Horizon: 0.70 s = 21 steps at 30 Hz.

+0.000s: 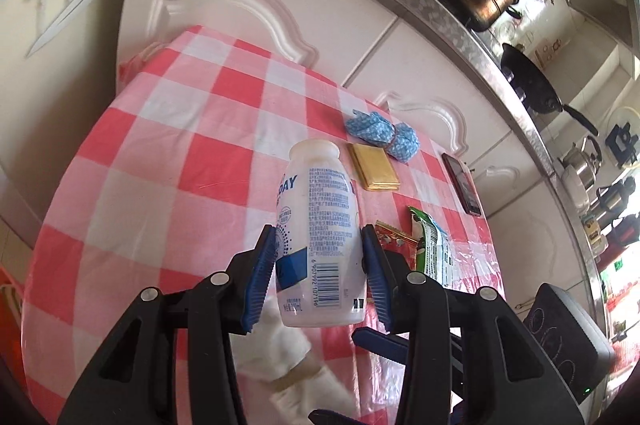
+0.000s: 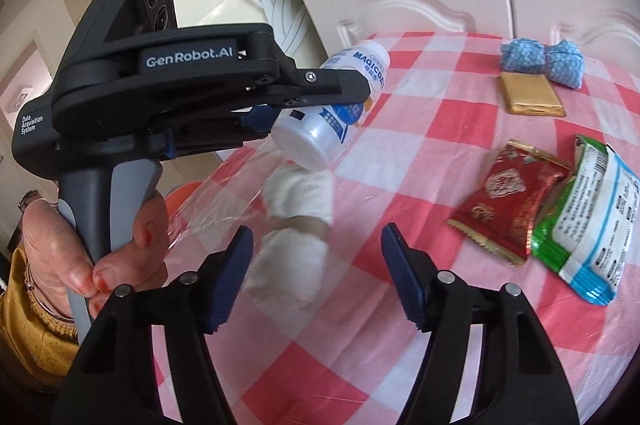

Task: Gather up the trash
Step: 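Grasp the white tissue bundle with the right gripper while the left gripper holds the bottle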

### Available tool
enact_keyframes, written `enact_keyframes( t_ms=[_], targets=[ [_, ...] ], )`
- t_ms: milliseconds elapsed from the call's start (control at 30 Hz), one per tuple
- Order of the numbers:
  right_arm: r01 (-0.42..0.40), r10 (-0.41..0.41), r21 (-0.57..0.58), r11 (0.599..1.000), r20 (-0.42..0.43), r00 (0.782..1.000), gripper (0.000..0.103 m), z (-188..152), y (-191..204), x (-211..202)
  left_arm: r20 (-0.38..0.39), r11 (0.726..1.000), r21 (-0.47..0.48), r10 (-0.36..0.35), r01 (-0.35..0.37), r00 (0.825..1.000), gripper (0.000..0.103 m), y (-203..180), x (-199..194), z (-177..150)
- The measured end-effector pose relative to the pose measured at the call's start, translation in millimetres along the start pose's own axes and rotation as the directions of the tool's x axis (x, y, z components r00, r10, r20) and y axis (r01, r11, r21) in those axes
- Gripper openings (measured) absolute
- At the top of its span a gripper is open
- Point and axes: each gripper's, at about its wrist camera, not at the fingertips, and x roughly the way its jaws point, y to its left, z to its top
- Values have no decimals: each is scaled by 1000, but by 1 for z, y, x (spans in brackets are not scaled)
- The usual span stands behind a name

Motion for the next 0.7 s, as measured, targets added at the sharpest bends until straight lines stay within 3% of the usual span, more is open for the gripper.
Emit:
enact_keyframes(
  t_ms=[200, 700],
  targets=[
    [27, -28, -25, 999, -42, 999, 53, -2, 14, 11, 35, 999, -33, 23, -22, 999, 45, 22, -27, -12],
    [88, -92, -56, 995, -86, 992, 38, -3, 19, 20, 61, 991, -105, 84, -77, 995, 45, 73, -81, -54]
  ],
)
